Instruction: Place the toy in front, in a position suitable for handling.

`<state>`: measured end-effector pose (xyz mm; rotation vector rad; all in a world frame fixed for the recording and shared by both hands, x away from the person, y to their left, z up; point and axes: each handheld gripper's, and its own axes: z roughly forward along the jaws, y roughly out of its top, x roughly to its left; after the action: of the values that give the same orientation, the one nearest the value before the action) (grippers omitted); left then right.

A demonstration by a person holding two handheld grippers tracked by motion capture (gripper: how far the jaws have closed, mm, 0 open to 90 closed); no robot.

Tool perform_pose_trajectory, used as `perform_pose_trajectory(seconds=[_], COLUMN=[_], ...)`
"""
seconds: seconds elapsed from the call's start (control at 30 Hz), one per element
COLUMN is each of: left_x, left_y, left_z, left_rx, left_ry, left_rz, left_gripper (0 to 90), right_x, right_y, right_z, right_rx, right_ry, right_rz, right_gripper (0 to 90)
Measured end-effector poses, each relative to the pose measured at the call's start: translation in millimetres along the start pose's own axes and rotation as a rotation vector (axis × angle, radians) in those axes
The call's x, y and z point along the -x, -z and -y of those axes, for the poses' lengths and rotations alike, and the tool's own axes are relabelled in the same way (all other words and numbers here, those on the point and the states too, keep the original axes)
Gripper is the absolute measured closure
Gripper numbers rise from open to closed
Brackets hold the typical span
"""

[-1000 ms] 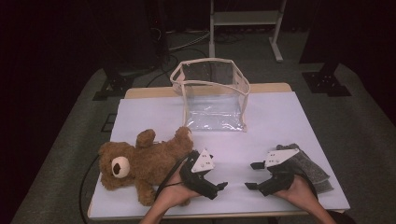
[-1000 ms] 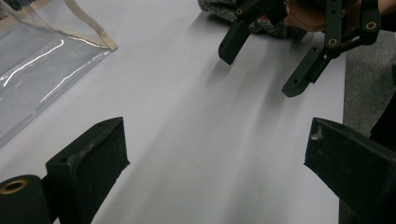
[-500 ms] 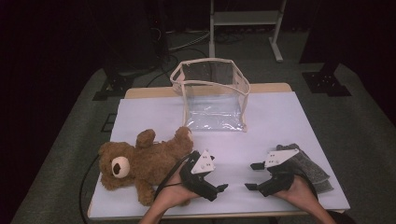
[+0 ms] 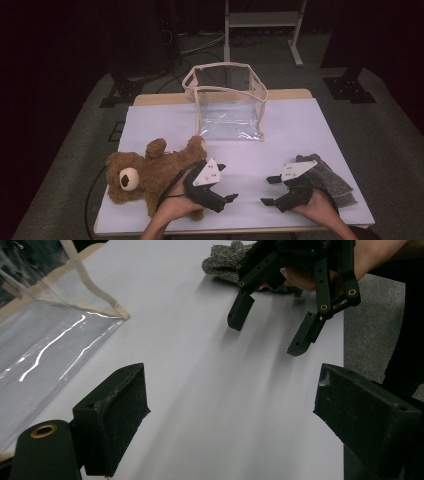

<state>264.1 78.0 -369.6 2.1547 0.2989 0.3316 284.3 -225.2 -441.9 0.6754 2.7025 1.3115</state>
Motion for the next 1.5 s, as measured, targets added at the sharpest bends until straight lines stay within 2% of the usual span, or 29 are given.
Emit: perform_pose_trajectory(seconds=[0.07,0.3,0.53,0.8,0.97,1.1,1.17,1.23,1.5], left_x=[-2.7,-13.6,-28.6,-47.1,-62.5,-79.0,-85.7,-91.1,-108.5], left_y=[5.8,36.9,68.8,104.1,120.3,130.0,133.2,136.0,142.6], left_z=[0.2,0.1,5.3,12.0,20.0,31.4,35.8,39.8,47.2], left_rx=[0.004,0.013,-0.015,-0.02,-0.044,-0.058,-0.068,-0.069,-0.093], left_ry=[0.004,-0.033,-0.053,-0.074,-0.061,-0.018,-0.004,0.0,0.02], left_rz=[0.0,-0.033,-0.088,-0.112,-0.147,-0.178,-0.188,-0.189,-0.212], left_gripper=[12.7,13.0,13.9,15.4,16.1,16.1,16.2,21.3,22.3], right_x=[0.1,-0.7,-6.2,-7.4,-9.3,-11.2,-11.2,-11.3,-14.6], right_y=[-0.8,-2.9,-4.8,-7.5,-8.0,-9.6,-10.7,-12.4,-15.9], right_z=[0.1,-2.3,-4.5,-4.3,-5.1,-5.6,-5.7,-6.0,-8.1], right_rx=[-0.001,0.005,-0.004,-0.017,-0.017,-0.019,-0.022,-0.027,-0.036], right_ry=[-0.007,-0.015,0.011,0.022,0.026,0.033,0.034,0.035,0.048], right_rz=[0.0,-0.005,-0.009,-0.018,-0.023,-0.028,-0.031,-0.035,-0.043], right_gripper=[20.8,20.9,20.8,20.8,20.8,20.8,20.9,20.8,20.8])
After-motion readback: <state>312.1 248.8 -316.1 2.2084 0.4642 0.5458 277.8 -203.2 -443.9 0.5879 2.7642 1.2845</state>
